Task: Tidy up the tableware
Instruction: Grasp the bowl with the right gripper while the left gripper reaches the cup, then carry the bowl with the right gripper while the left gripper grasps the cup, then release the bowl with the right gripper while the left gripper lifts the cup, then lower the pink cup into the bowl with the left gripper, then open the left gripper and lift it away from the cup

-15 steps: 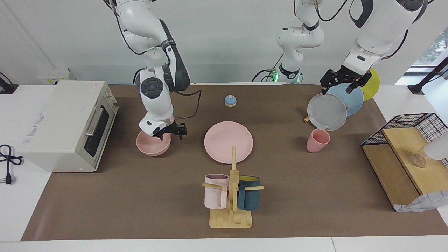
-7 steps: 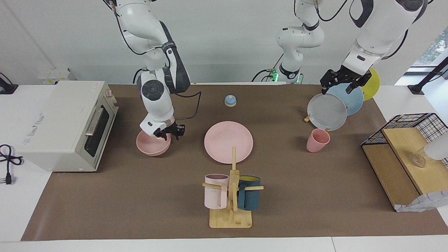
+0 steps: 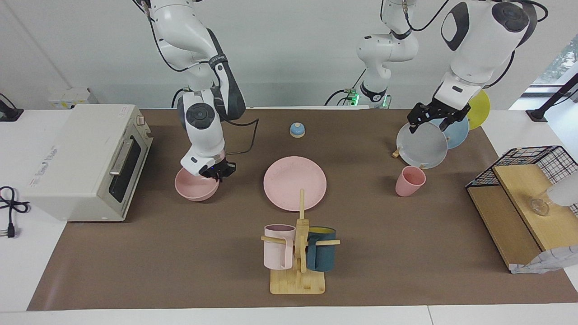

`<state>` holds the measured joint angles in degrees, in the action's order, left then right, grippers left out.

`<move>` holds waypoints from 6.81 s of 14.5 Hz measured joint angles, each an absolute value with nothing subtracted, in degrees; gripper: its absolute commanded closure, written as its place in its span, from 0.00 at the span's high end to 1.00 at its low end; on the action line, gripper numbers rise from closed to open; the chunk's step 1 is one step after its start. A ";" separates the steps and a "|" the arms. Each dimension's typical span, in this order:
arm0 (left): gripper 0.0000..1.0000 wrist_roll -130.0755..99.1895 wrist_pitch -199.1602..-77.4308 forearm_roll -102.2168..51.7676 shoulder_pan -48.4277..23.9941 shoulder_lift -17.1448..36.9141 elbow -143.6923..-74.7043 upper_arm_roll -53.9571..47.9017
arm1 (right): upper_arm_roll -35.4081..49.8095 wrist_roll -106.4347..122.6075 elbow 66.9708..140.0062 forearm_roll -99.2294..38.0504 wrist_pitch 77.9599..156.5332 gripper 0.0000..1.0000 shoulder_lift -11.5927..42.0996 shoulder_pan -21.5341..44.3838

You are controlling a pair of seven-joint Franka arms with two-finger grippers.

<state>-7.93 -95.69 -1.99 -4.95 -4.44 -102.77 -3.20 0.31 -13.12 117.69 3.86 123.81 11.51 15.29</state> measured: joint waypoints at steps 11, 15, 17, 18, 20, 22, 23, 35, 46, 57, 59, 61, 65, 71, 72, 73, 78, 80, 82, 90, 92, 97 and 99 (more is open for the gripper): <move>1.00 -8.10 -95.57 -1.99 -4.96 -4.78 -102.91 -3.27 | 0.46 -25.45 91.29 4.47 102.65 0.00 19.42 29.38; 1.00 -8.10 -97.05 -1.99 -4.96 -3.62 -103.13 -3.27 | 0.47 -36.00 76.46 4.46 101.57 0.00 31.80 37.81; 1.00 -8.10 -100.69 -1.99 -4.96 -0.28 -103.52 -3.27 | 0.56 -38.96 74.79 4.37 103.00 0.00 33.88 39.53; 1.00 -8.10 -103.07 -1.99 -4.96 2.01 -103.77 -3.28 | 0.60 -39.52 74.59 4.35 103.27 0.00 34.26 40.09; 1.00 -8.10 -107.88 -1.99 -4.97 6.73 -104.32 -3.31 | 0.65 -40.70 74.55 4.34 104.69 0.00 34.93 40.97; 1.00 -8.10 -110.77 -1.99 -4.97 9.73 -104.86 -3.32 | 0.70 -42.31 74.54 4.30 106.56 0.00 36.15 41.61; 1.00 -8.10 -111.09 -2.00 -4.96 10.28 -105.18 -3.32 | 0.71 -42.52 74.53 4.25 107.13 0.00 36.66 41.72; 0.84 -8.90 -118.21 -3.84 -4.96 8.87 -113.35 -3.35 | 0.68 -42.69 75.81 3.67 110.54 0.10 37.37 41.55; 0.00 -6.94 -120.64 -3.84 -4.98 7.88 -115.66 -3.42 | 0.17 -42.82 75.05 2.38 109.82 1.00 33.74 38.16; 0.00 -27.63 -94.34 -4.48 -19.07 8.98 -87.80 -4.11 | -0.23 -22.63 75.18 2.43 88.53 1.00 16.87 18.75; 0.00 -35.09 -93.85 -5.38 -24.18 11.21 -84.45 -4.28 | -0.26 -17.49 75.15 2.43 84.90 1.00 14.18 15.15; 0.00 -41.15 -94.25 -5.92 -28.55 13.79 -82.22 -4.31 | -0.28 -14.36 75.22 2.42 82.28 1.00 11.65 12.41; 0.00 -48.28 -96.64 -5.95 -34.47 20.86 -76.59 -4.28 | -0.29 -7.42 77.64 1.78 80.93 1.00 9.60 6.37; 0.00 -51.26 -100.95 -5.94 -37.71 28.48 -75.24 -3.97 | -2.75 -6.62 86.60 1.56 82.55 1.00 4.29 7.94; 0.00 -51.34 -101.23 -5.93 -37.72 29.04 -75.22 -3.90 | -3.03 -6.62 88.68 1.53 83.52 1.00 3.22 7.91; 0.00 -51.52 -101.79 -5.93 -37.74 29.44 -75.22 -3.87 | -3.26 -6.51 90.61 1.50 84.94 1.00 2.24 7.89; 0.00 -52.12 -106.21 -5.92 -37.99 30.77 -75.54 -3.86 | -3.88 -4.04 94.01 1.48 88.60 1.00 0.21 7.29; 0.00 -52.12 -106.49 -5.85 -37.99 31.36 -75.55 -3.85 | -3.90 -3.99 94.30 1.48 88.75 1.00 0.08 7.10; 0.00 -52.12 -106.50 -5.70 -37.99 31.67 -75.58 -3.85 | -3.98 -3.99 94.56 1.48 88.85 1.00 0.03 7.07; 0.00 -52.13 -108.73 -5.62 -37.99 31.79 -78.61 -3.78 | -4.09 -3.96 94.60 1.48 88.90 1.00 0.02 5.85; 0.54 -52.13 -109.19 -5.23 -37.99 31.78 -79.03 -3.78 | -4.09 -3.96 94.57 1.48 88.90 1.00 0.00 5.70; 1.00 -52.13 -109.63 -4.46 -38.10 31.77 -80.02 -3.80 | -4.03 -3.93 94.48 1.47 88.90 1.00 -0.26 3.69; 1.00 -52.13 -109.63 -4.39 -38.10 31.77 -80.05 -3.80 | -3.87 -3.93 94.48 1.47 88.90 1.00 -0.26 3.20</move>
<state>-52.13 -109.63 -4.39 -38.10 31.77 -80.05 -3.80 -3.87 -3.93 94.48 1.47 88.90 -0.26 3.20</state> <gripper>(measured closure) 0.357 0.000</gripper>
